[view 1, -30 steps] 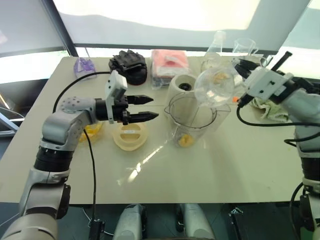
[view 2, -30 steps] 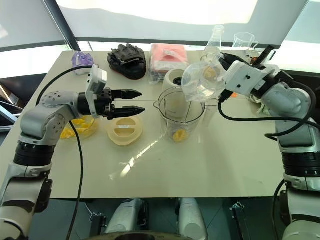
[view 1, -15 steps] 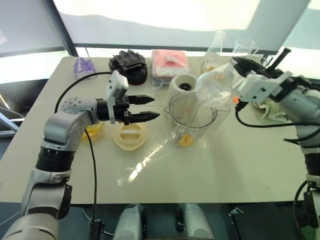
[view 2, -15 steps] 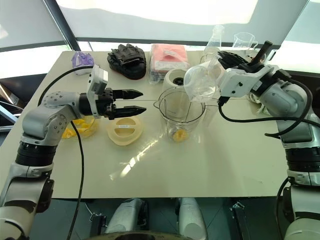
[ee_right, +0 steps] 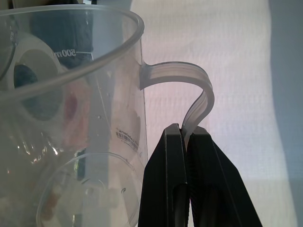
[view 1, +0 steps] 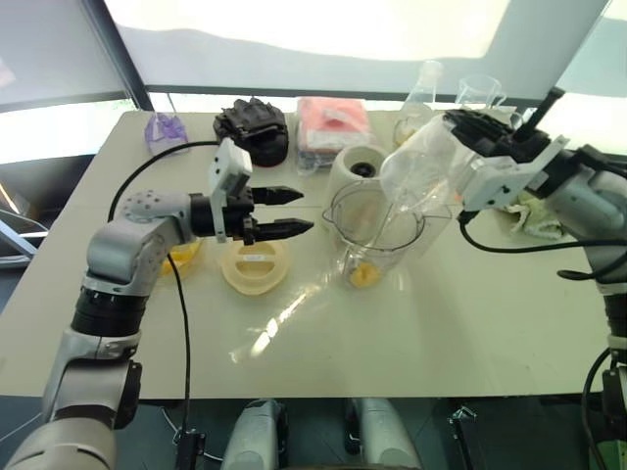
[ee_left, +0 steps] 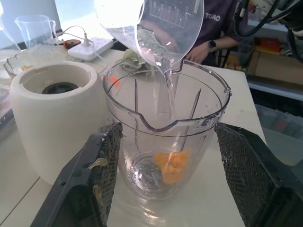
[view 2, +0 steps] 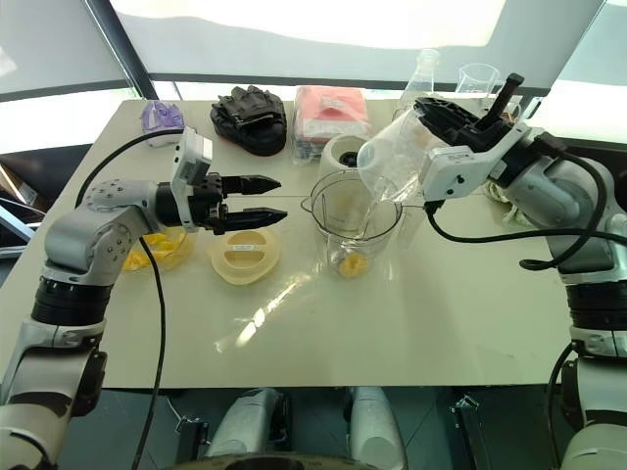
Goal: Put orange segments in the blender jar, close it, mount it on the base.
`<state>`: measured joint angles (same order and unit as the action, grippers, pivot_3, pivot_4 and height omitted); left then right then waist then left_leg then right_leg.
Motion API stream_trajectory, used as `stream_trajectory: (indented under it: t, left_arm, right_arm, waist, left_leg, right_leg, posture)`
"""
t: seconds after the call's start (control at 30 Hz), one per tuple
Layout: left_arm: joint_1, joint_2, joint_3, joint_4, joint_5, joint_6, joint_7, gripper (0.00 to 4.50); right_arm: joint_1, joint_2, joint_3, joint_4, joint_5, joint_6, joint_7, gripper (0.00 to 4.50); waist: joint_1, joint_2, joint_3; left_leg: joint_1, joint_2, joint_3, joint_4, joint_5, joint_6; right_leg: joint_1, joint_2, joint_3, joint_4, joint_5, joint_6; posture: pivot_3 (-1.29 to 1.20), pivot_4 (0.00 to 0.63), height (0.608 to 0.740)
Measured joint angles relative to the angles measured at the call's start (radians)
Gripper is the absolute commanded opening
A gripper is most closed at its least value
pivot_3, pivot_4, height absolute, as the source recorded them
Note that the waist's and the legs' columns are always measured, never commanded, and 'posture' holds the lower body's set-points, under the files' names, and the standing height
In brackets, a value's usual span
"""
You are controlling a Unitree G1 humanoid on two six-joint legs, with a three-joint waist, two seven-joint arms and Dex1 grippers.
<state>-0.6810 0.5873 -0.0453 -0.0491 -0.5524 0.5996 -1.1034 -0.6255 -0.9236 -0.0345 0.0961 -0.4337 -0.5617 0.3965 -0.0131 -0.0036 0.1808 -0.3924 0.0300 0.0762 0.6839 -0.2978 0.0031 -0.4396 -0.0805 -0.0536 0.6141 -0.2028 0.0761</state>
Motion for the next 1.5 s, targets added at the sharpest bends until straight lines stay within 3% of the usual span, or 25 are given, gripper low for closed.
stream_trajectory:
  t: [0.27,0.7,0.97,1.2,1.37,1.5]
  left_arm:
    - [0.0,-0.001,0.0,0.004,0.0,-0.001,-0.003,3.26]
    - [-0.003,-0.005,0.0,0.012,0.0,-0.002,-0.007,3.26]
    - [-0.073,-0.031,0.011,0.029,-0.046,0.011,-0.016,3.26]
    - [-0.089,-0.042,0.008,0.027,-0.069,0.028,-0.053,3.26]
    - [-0.097,-0.068,-0.024,0.027,-0.066,0.021,-0.076,3.26]
    - [-0.084,-0.076,-0.043,0.026,-0.066,0.022,-0.076,3.26]
  right_arm:
    - [-0.004,0.017,-0.006,0.0,0.024,0.043,-0.013,0.02]
    - [0.139,0.148,-0.156,-0.167,0.504,0.515,0.14,0.02]
    - [0.266,0.315,-0.415,-0.345,0.847,0.984,-0.015,0.02]
    - [0.458,0.404,-0.571,-0.399,0.879,1.051,-0.161,0.02]
    - [0.544,0.489,-0.586,-0.39,0.863,1.03,-0.226,0.02]
    - [0.569,0.518,-0.565,-0.271,0.807,0.988,-0.265,0.02]
  waist:
    - [0.0,0.0,0.0]
    - [0.004,0.0,0.0]
    - [0.005,0.0,0.0]
    - [0.004,0.0,0.0]
    - [-0.001,0.0,-0.001]
    - [0.0,0.0,-0.001]
  left_leg:
    - [0.0,0.0,0.0,0.0,0.0,0.0]
    - [0.0,0.0,-0.001,0.0,0.0,-0.001]
    - [0.0,0.0,-0.001,0.001,0.0,-0.001]
    - [0.0,0.0,-0.001,0.0,0.0,0.0]
    - [0.002,0.0,0.0,0.0,0.0,0.0]
    - [0.002,0.0,0.0,0.001,0.001,-0.001]
  right_leg:
    - [0.0,0.0,0.0,0.0,0.0,0.0]
    - [0.001,0.0,0.0,0.001,0.0,0.0]
    - [0.001,0.0,0.0,0.001,0.001,0.0]
    - [0.001,0.0,0.0,0.001,0.001,0.0]
    - [0.001,0.001,0.001,0.002,0.001,-0.002]
    - [0.001,0.001,0.002,0.002,-0.001,-0.006]
  posture:
    - [0.0,0.15,0.74]
    - [0.0,0.15,0.74]
    - [0.0,0.15,0.74]
    - [0.0,0.15,0.74]
    - [0.0,0.15,0.74]
    - [0.0,0.15,0.74]
